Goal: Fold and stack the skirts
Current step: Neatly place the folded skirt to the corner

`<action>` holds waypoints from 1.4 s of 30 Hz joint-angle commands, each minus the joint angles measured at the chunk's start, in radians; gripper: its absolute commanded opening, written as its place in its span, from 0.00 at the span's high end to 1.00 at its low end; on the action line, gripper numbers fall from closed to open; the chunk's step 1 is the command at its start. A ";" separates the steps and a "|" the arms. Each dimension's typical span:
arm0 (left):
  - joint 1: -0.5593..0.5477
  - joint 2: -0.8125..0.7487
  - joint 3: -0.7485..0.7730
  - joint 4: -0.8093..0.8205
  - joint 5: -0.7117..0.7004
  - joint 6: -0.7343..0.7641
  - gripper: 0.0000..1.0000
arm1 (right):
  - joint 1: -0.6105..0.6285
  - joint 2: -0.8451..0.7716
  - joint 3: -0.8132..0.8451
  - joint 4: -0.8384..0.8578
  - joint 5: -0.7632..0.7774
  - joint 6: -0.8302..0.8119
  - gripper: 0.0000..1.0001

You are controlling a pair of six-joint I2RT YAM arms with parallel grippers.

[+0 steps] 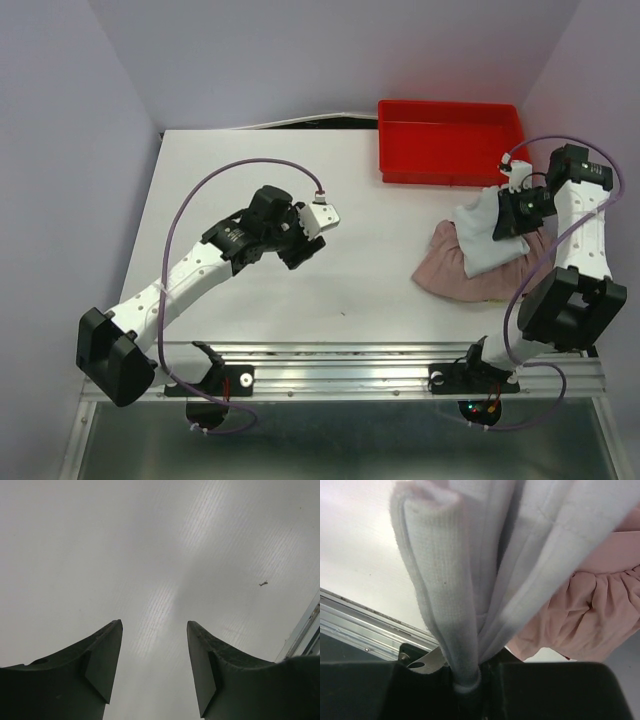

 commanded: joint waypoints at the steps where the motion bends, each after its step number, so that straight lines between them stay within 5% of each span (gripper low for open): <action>1: -0.001 -0.052 -0.037 0.038 0.004 -0.011 0.35 | -0.070 0.021 -0.052 -0.040 -0.095 -0.105 0.99; 8: -0.003 -0.043 -0.042 0.035 -0.013 -0.012 0.35 | -0.165 0.177 -0.185 0.033 -0.172 -0.202 0.82; 19: -0.001 -0.040 -0.042 -0.006 -0.034 -0.009 0.35 | -0.292 0.346 -0.086 0.063 -0.256 -0.242 0.80; 23: -0.001 -0.020 -0.027 -0.020 -0.031 -0.011 0.35 | -0.320 0.397 -0.037 0.005 -0.319 -0.265 0.62; 27: -0.001 -0.011 -0.016 -0.029 -0.039 -0.001 0.35 | -0.370 0.423 0.032 -0.041 -0.358 -0.254 0.57; 29: -0.001 -0.007 -0.013 -0.034 -0.039 0.000 0.35 | -0.390 0.423 0.055 -0.040 -0.362 -0.254 0.64; 32: -0.003 -0.004 -0.010 -0.038 -0.038 -0.001 0.35 | -0.413 0.420 0.064 -0.040 -0.342 -0.260 0.97; 42: -0.001 0.006 -0.011 -0.035 -0.044 -0.001 0.35 | -0.475 0.471 0.077 -0.040 -0.370 -0.239 0.99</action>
